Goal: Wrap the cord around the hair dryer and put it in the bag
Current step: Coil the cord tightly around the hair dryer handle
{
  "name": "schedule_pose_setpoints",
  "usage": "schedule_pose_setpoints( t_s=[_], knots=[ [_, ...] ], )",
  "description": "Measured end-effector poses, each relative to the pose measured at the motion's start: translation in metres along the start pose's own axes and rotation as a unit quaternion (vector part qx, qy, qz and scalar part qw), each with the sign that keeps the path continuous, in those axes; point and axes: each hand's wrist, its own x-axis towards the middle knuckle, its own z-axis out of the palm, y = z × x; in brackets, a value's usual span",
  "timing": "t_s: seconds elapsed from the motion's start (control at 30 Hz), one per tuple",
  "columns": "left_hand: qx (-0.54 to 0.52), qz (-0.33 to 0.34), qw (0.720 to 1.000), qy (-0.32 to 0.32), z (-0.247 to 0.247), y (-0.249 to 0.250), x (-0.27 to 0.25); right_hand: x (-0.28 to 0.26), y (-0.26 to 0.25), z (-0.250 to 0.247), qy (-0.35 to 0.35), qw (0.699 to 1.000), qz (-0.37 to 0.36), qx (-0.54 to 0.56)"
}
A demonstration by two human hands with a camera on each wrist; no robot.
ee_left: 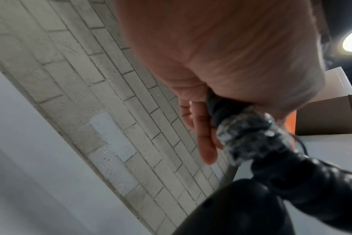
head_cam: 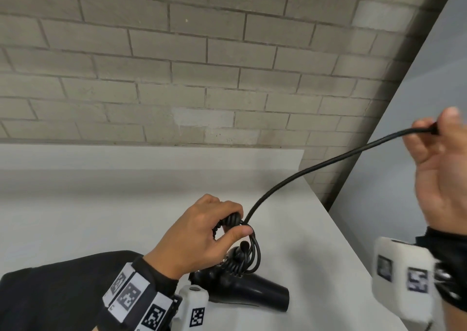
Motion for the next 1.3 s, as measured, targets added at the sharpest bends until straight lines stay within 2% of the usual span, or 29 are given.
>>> schedule_pose_setpoints(
  t_s=[0.07,0.1,0.2,0.37,0.5,0.63,0.73,0.87,1.03,1.1,1.13,1.23,1.3],
  knots=[
    [-0.005,-0.013,1.000,0.002,0.001,-0.001,-0.002,-0.009,0.023,-0.002,0.102,0.992,-0.054,-0.048],
    [-0.013,-0.023,1.000,0.001,0.002,-0.002,-0.003,-0.016,0.034,-0.003,0.119,0.989,-0.057,-0.073],
    [-0.063,-0.064,0.996,0.003,0.001,-0.002,-0.004,-0.031,0.074,-0.018,0.118,0.986,0.034,-0.116],
    [-0.184,-0.114,0.976,0.003,-0.004,0.003,-0.002,-0.065,0.120,-0.032,0.008,0.976,0.207,-0.062],
    [-0.238,-0.146,0.960,0.008,-0.006,0.003,-0.001,-0.100,0.144,-0.031,-0.067,0.957,0.280,0.014],
    [-0.262,-0.163,0.951,0.026,-0.006,0.002,-0.002,-0.124,0.159,-0.036,-0.161,0.921,0.342,0.093],
    [-0.282,-0.171,0.943,0.045,-0.005,-0.001,-0.003,-0.139,0.161,-0.040,-0.232,0.896,0.368,0.085],
    [-0.292,-0.179,0.936,0.078,-0.003,-0.004,-0.005,-0.157,0.169,-0.042,-0.285,0.893,0.348,-0.007],
    [-0.306,-0.192,0.925,0.114,-0.002,-0.007,-0.005,-0.171,0.168,-0.047,-0.322,0.875,0.349,0.091],
    [-0.309,-0.200,0.922,0.121,-0.001,-0.008,-0.005,-0.177,0.169,-0.044,-0.299,0.878,0.359,0.102],
    [-0.312,-0.203,0.920,0.123,-0.001,-0.008,-0.005,-0.180,0.170,-0.043,-0.260,0.890,0.365,0.085],
    [-0.317,-0.205,0.917,0.126,0.001,-0.006,-0.005,-0.187,0.169,-0.033,-0.145,0.930,0.336,-0.038],
    [-0.317,-0.202,0.918,0.129,0.002,-0.004,-0.005,-0.185,0.163,-0.027,-0.122,0.935,0.298,-0.150]
  ],
)
